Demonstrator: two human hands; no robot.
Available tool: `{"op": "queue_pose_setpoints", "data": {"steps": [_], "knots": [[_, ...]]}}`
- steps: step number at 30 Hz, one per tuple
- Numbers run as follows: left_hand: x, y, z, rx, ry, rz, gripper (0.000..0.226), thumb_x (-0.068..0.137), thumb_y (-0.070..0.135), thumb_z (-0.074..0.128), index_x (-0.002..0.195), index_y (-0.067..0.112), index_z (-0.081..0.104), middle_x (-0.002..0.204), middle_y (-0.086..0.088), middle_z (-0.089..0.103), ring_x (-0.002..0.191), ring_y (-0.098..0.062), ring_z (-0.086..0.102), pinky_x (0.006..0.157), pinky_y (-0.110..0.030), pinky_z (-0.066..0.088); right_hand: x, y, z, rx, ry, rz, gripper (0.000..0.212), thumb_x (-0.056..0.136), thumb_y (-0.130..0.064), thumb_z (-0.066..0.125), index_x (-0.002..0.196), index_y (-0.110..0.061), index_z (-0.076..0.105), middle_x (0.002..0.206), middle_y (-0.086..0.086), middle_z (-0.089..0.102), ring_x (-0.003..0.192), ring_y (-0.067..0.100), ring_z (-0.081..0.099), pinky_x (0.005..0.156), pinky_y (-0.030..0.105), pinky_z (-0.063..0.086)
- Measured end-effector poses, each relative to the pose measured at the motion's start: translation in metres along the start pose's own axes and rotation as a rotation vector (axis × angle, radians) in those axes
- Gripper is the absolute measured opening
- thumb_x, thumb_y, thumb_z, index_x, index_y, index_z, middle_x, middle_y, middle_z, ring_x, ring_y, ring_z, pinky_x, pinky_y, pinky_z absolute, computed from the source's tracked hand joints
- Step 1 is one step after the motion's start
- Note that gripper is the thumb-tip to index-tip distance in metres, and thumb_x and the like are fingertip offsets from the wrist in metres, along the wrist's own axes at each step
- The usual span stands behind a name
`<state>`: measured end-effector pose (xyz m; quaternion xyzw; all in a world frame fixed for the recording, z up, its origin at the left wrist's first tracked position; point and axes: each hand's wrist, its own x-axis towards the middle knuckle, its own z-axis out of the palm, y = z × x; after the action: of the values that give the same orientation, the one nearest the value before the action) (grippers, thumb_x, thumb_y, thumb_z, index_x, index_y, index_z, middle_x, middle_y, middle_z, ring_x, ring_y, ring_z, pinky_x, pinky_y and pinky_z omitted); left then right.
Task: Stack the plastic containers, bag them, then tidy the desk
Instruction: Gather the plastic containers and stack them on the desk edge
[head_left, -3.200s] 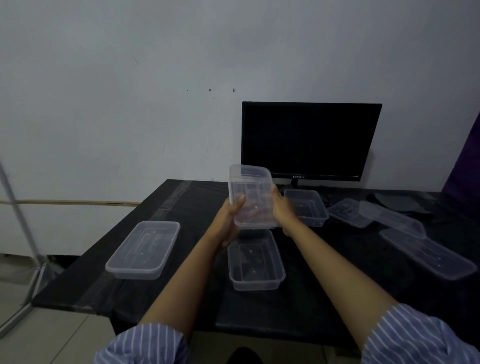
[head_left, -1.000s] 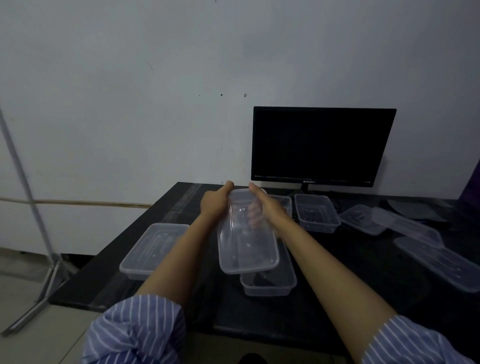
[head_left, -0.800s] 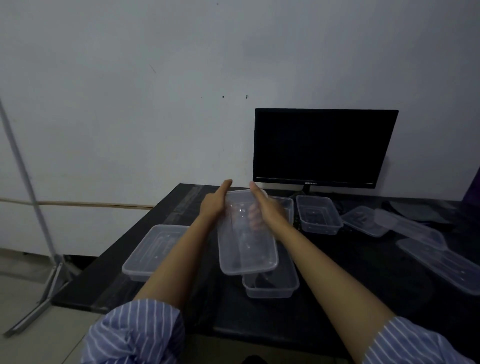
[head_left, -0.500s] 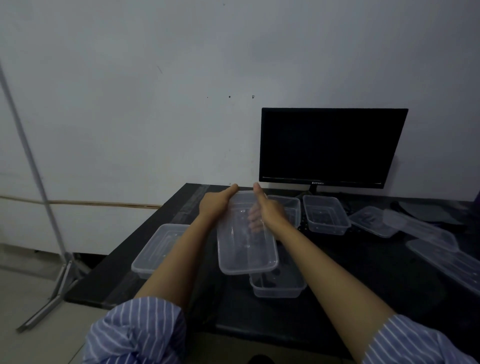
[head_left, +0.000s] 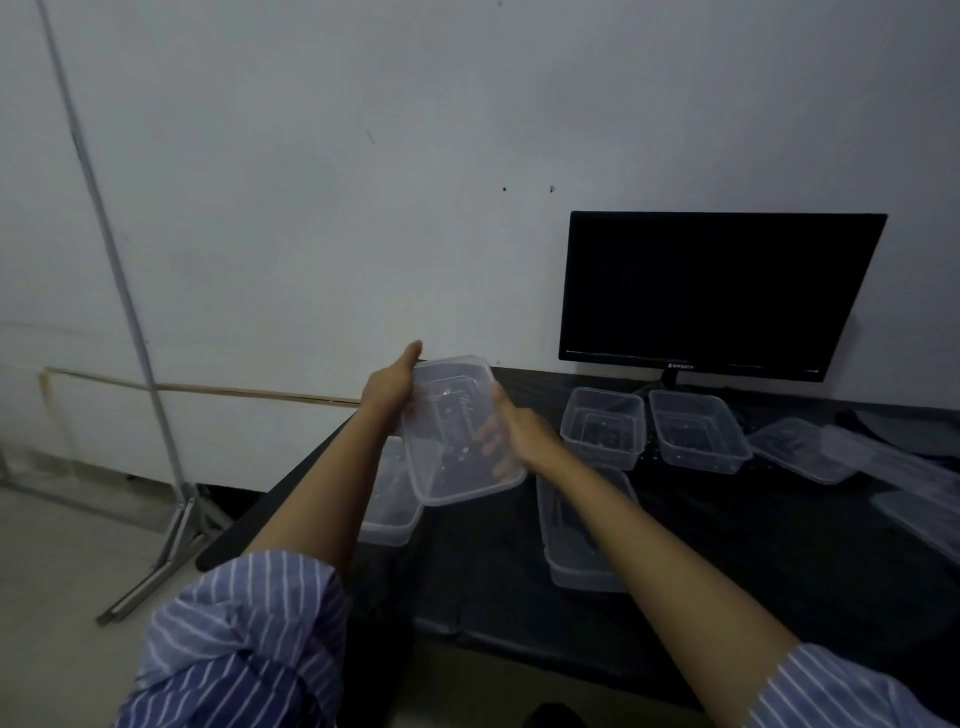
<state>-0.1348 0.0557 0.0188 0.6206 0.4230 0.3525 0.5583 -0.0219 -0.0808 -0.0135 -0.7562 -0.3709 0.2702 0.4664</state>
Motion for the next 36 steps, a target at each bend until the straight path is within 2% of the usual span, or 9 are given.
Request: {"op": "queue_pose_setpoints", "data": {"steps": [3,6,8,11,15,20,23,28,36], "knots": [[0.004,-0.003,-0.012,-0.133,-0.094,-0.136,0.117,0.058,0.097,0.030,0.125,0.004,0.055,0.120,-0.020,0.062,0.100,-0.037,0.064,0.086,-0.048,0.054,0.002,-0.004,0.011,0.004,0.058,0.013,0.082,0.095,-0.066,0.016,0.093,-0.006,0.071,0.073,0.003,0.066,0.051,0.019,0.062,0.046,0.021,0.044],[-0.020,0.000,-0.019,-0.068,-0.180,-0.143,0.095,0.082,0.082,0.021,0.110,0.001,0.063,0.096,-0.020,0.064,0.084,-0.031,0.064,0.071,-0.036,0.054,0.008,-0.006,0.021,0.022,0.083,0.032,0.081,0.099,-0.060,0.013,0.098,-0.003,0.071,0.079,0.007,0.066,0.057,0.017,0.059,0.049,0.024,0.044],[-0.024,-0.010,-0.021,0.002,-0.214,-0.133,0.087,0.090,0.072,0.025,0.130,0.001,0.054,0.117,-0.026,0.061,0.104,-0.038,0.062,0.084,-0.041,0.054,0.015,-0.009,0.028,0.045,0.136,0.041,0.078,0.100,-0.057,0.013,0.105,-0.002,0.068,0.091,0.013,0.068,0.068,0.022,0.063,0.059,0.030,0.051],[-0.027,-0.025,-0.027,-0.073,-0.202,-0.076,0.070,0.095,0.061,0.035,0.131,0.003,0.052,0.108,-0.016,0.062,0.087,-0.027,0.065,0.065,-0.035,0.056,0.022,-0.014,0.042,0.038,0.172,0.058,0.071,0.100,-0.056,0.016,0.122,-0.002,0.056,0.115,0.018,0.066,0.095,0.031,0.065,0.071,0.037,0.054],[-0.018,-0.039,-0.045,0.018,0.014,-0.060,0.063,0.093,0.054,0.048,0.125,0.000,0.055,0.118,-0.015,0.059,0.103,-0.033,0.060,0.087,-0.045,0.054,0.017,-0.022,0.054,0.177,0.061,0.098,0.046,0.100,-0.040,0.030,0.122,-0.006,0.053,0.111,0.019,0.065,0.080,0.029,0.066,0.046,0.030,0.052],[0.029,-0.068,-0.074,0.106,0.060,-0.051,0.086,0.071,0.071,0.059,0.117,-0.001,0.063,0.125,-0.022,0.061,0.115,-0.039,0.059,0.100,-0.051,0.046,0.011,-0.020,0.062,0.273,-0.050,0.130,0.030,0.097,-0.032,0.044,0.101,-0.006,0.057,0.095,0.018,0.064,0.073,0.031,0.067,0.058,0.039,0.059],[0.012,-0.059,-0.079,0.147,0.103,-0.070,0.079,0.079,0.063,0.061,0.119,-0.005,0.061,0.123,-0.020,0.062,0.113,-0.037,0.059,0.099,-0.047,0.048,0.012,-0.017,0.064,0.207,-0.012,0.118,0.035,0.096,-0.032,0.051,0.092,0.000,0.064,0.098,0.018,0.069,0.087,0.035,0.070,0.061,0.037,0.058],[0.009,-0.070,-0.075,0.159,0.120,-0.110,0.081,0.081,0.057,0.064,0.128,-0.007,0.052,0.129,-0.020,0.057,0.115,-0.037,0.056,0.097,-0.042,0.048,0.014,-0.007,0.068,0.096,0.044,0.100,0.034,0.094,-0.035,0.056,0.075,-0.008,0.063,0.074,0.006,0.067,0.062,0.020,0.063,0.056,0.031,0.056],[0.011,-0.082,-0.075,0.199,0.106,-0.132,0.065,0.084,0.042,0.069,0.127,-0.005,0.054,0.128,-0.018,0.058,0.114,-0.034,0.056,0.094,-0.040,0.048,0.017,0.011,0.074,0.111,0.010,0.144,0.040,0.088,-0.044,0.064,0.092,-0.004,0.067,0.082,0.007,0.070,0.066,0.019,0.065,0.058,0.032,0.058]]}}
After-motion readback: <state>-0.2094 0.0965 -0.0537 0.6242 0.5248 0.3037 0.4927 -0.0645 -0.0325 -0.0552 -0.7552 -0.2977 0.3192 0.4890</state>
